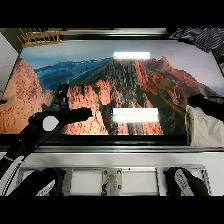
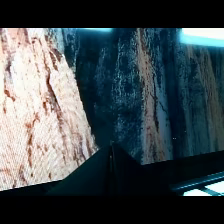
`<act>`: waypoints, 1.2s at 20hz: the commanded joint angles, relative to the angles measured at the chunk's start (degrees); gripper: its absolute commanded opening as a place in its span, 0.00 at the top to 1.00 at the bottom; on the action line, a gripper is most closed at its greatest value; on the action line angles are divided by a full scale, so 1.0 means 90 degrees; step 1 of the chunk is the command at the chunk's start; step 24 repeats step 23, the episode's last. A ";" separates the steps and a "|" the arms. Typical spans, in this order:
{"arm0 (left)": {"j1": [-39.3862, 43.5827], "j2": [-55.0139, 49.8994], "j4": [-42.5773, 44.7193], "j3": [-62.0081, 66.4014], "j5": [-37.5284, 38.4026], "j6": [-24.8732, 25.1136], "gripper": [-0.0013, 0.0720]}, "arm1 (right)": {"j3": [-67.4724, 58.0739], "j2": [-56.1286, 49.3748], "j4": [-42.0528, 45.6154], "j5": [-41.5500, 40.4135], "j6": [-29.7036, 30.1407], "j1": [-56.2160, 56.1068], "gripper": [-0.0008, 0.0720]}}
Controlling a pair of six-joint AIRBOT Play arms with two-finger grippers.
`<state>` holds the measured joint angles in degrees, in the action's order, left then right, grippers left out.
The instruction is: Fold the clothes and pants, and hang the long-sleeved shirts on hangers.
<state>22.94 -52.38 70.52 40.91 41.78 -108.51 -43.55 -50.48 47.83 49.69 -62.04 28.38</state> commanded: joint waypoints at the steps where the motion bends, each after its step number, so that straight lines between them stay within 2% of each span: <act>1: 0.0005 0.0000 0.0002 -0.0002 0.0002 0.0002 0.98 | 0.0121 0.0022 -0.0719 0.0270 0.0566 -0.2047 0.10; 6: 0.0005 0.0000 0.0002 -0.0002 0.0000 0.0002 0.98 | 0.0121 0.0024 -0.0721 0.0245 0.0566 -0.3378 0.10; 7: 0.0005 0.0000 0.0002 -0.0005 0.0000 0.0002 0.98 | 0.0121 0.0024 -0.0724 0.0250 0.0563 -0.3441 0.25; 8: 0.0005 0.0000 0.0000 -0.0005 0.0000 0.0002 0.98 | 0.0121 0.0024 -0.0724 0.0253 0.0566 -0.3456 0.65; 9: 0.0005 0.0000 0.0000 -0.0002 0.0000 0.0002 0.98 | 0.0121 0.0024 -0.0724 0.0248 0.0559 -0.3456 0.97; 24: 0.0005 0.0000 0.0000 -0.0002 0.0000 0.0002 0.98 | 0.0121 0.0024 -0.0724 0.0248 0.0566 -0.3453 0.95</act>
